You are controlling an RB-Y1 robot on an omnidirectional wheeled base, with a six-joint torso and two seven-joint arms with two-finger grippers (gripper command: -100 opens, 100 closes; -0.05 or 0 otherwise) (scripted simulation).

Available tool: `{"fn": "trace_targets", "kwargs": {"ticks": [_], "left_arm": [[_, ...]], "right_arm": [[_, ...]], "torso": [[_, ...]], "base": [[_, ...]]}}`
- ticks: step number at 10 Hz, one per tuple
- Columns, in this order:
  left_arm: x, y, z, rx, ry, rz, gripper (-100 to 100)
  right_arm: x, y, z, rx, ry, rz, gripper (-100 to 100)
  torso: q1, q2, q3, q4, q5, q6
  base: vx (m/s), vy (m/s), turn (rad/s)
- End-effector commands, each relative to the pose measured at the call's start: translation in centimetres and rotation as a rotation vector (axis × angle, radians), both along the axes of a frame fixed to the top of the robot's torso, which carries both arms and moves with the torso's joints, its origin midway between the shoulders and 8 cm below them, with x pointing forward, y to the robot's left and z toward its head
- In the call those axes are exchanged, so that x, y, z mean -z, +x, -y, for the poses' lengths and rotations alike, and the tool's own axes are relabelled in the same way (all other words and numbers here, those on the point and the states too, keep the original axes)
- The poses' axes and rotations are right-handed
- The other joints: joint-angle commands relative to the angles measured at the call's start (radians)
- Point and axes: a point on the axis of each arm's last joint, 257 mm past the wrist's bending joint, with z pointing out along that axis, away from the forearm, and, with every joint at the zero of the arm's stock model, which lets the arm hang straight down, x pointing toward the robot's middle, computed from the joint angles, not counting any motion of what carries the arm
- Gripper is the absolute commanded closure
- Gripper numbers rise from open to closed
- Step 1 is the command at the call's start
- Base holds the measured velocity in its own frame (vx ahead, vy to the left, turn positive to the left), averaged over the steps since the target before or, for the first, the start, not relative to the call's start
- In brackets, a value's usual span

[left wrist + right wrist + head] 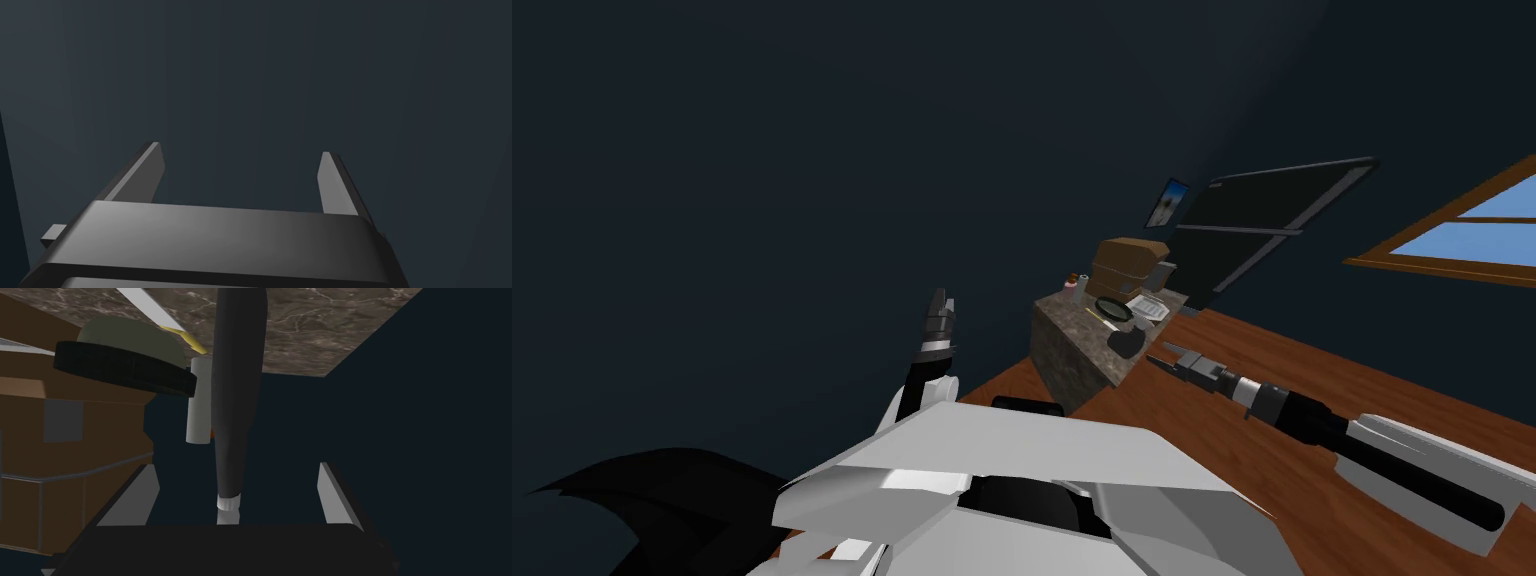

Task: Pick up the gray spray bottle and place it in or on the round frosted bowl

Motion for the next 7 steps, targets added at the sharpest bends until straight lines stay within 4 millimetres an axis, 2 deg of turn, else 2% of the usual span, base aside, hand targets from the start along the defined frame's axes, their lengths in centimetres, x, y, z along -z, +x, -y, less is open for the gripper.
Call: {"fn": "trace_targets", "kwargs": {"ticks": [1, 3, 4, 5, 6, 7], "left_arm": [[0.00, 0.00, 0.00, 0.000, 0.000, 0.000, 0], [0.00, 0.00, 0.00, 0.000, 0.000, 0.000, 0], [0.00, 0.00, 0.00, 0.000, 0.000, 0.000, 0], [0.00, 0.00, 0.00, 0.000, 0.000, 0.000, 0], [0.00, 0.00, 0.00, 0.000, 0.000, 0.000, 0], [0.00, 0.00, 0.00, 0.000, 0.000, 0.000, 0]], "right_arm": [[0.72, -0.62, -0.51, -0.009, 0.024, -0.027, -100], [1.58, -1.30, -0.94, -0.016, 0.049, -0.061, -100], [1.22, -1.12, -0.75, -0.013, 0.039, -0.049, -100], [1.24, -1.17, -0.80, -0.014, 0.042, -0.051, 0], [1.24, -1.17, -0.79, -0.014, 0.041, -0.051, -100], [1.24, -1.17, -0.79, -0.014, 0.041, -0.051, 100]], "torso": [[0.000, 0.000, 0.000, 0.000, 0.000, 0.000], [0.000, 0.000, 0.000, 0.000, 0.000, 0.000], [0.001, 0.002, 0.001, 0.000, 0.000, 0.001], [0.003, 0.004, 0.002, 0.001, 0.001, 0.001], [0.005, 0.004, 0.002, 0.001, 0.001, 0.001], [0.005, 0.004, 0.002, 0.001, 0.001, 0.001]], "base": [[0.056, -0.067, 0.340], [0.028, -0.061, 0.251], [-0.016, -0.014, 0.050], [0.000, 0.000, 0.000], [0.000, 0.000, 0.000], [0.000, 0.000, 0.000]]}}
